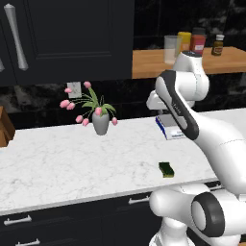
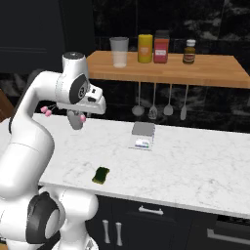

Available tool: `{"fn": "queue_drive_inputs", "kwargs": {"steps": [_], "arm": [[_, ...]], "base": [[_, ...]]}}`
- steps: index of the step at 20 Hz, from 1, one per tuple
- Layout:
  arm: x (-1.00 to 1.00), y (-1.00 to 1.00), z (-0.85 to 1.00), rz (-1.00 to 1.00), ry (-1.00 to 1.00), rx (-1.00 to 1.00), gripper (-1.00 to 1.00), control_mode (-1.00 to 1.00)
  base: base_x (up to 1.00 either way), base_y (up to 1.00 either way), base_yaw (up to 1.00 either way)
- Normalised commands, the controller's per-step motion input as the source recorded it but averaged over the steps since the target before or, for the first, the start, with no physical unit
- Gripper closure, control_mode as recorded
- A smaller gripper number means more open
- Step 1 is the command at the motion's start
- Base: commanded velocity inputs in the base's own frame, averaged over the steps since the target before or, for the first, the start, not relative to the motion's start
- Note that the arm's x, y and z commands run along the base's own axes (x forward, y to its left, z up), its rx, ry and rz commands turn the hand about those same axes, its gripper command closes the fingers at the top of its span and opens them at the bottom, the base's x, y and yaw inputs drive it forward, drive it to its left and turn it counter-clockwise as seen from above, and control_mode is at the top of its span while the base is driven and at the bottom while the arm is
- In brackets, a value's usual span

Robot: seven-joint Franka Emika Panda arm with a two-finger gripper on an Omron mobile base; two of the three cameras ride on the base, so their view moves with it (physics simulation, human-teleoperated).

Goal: Pick up the sponge from the counter and clean the cutting board by briefly scrubbing or pressing down on the cutting board. Once finished, release the sponge.

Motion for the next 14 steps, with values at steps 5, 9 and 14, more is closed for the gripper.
{"fn": "queue_drive_inputs", "kwargs": {"steps": [5, 9, 14], "arm": [[-0.34, -0.09, -0.30, 0.00, 0.00, 0.00, -1.00, -1.00], [-0.27, -0.02, -0.58, 0.00, 0.00, 0.00, -1.00, -1.00], [-0.04, -0.26, -0.45, 0.00, -0.02, -0.01, -1.00, -1.00]], "base": [[0.00, 0.00, 0.00], [0.00, 0.00, 0.00], [0.00, 0.00, 0.00]]}}
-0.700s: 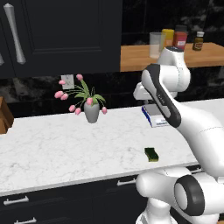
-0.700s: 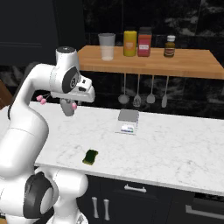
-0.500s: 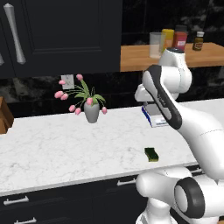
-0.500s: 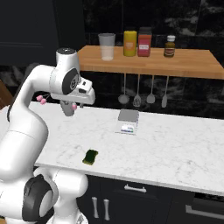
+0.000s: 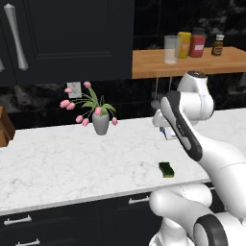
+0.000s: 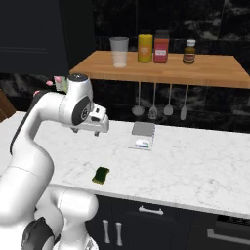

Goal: Pick up the sponge from the counter and clean the cutting board by briefly scrubbing or pressing down on the cutting board. Once finished, release the sponge.

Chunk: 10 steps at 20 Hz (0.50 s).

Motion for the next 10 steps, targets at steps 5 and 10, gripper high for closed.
{"fn": "queue_drive_inputs", "kwargs": {"steps": [5, 10], "arm": [[-0.05, -0.58, -0.64, -0.02, 0.00, -0.05, -1.00, -1.00], [-0.01, -0.29, -0.94, 0.00, 0.02, -0.05, -1.00, -1.00]], "base": [[0.00, 0.00, 0.00], [0.00, 0.00, 0.00]]}}
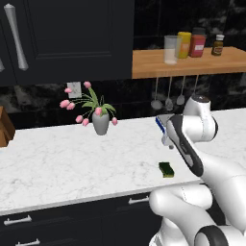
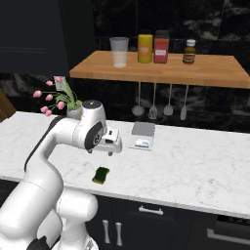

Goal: Pick up the sponge from the counter and clean the cutting board by briefly scrubbing or pressing down on the cutting board. Once finished, release the sponge.

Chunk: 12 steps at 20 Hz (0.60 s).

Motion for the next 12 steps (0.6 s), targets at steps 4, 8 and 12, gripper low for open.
{"fn": "queue_drive_inputs", "kwargs": {"steps": [4, 8, 12], "arm": [[0.00, 0.01, -0.82, 0.00, 0.01, 0.00, -1.00, -1.00], [0.05, 0.03, -0.62, 0.00, 0.00, 0.00, -1.00, -1.00], [0.05, 0.07, -0.49, 0.00, 0.00, 0.00, -1.00, -1.00]], "base": [[0.00, 0.00, 0.00], [0.00, 0.00, 0.00], [0.00, 0.00, 0.00]]}}
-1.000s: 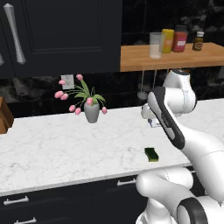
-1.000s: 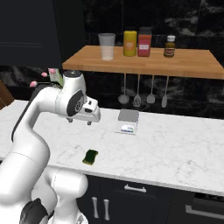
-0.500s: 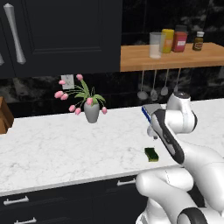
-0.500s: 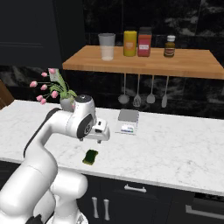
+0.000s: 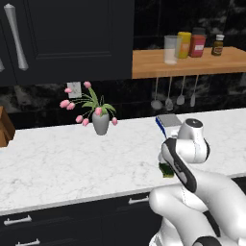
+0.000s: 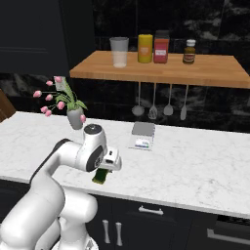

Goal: Pick up the sponge from the counter and clean the cutting board by briefly scrubbing or pressing down on the cutting board. Once finished, release the sponge.

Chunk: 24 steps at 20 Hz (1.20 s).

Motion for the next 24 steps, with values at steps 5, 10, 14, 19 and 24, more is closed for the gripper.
{"fn": "queue_drive_inputs", "kwargs": {"steps": [5, 10, 14, 19, 24], "arm": [[0.01, 0.06, -0.49, 0.00, 0.00, 0.00, -1.00, -1.00], [0.05, 0.17, -0.47, 0.00, 0.01, 0.00, -1.00, -1.00], [0.00, 0.32, -0.42, 0.00, 0.00, 0.00, -1.00, -1.00], [-0.04, 0.30, -0.37, 0.01, 0.00, 0.00, -1.00, -1.00], [0.00, 0.04, -0.46, 0.00, 0.02, 0.00, -1.00, -1.00]], "base": [[0.00, 0.00, 0.00], [0.00, 0.00, 0.00], [0.00, 0.00, 0.00], [0.00, 0.00, 0.00], [0.00, 0.00, 0.00]]}}
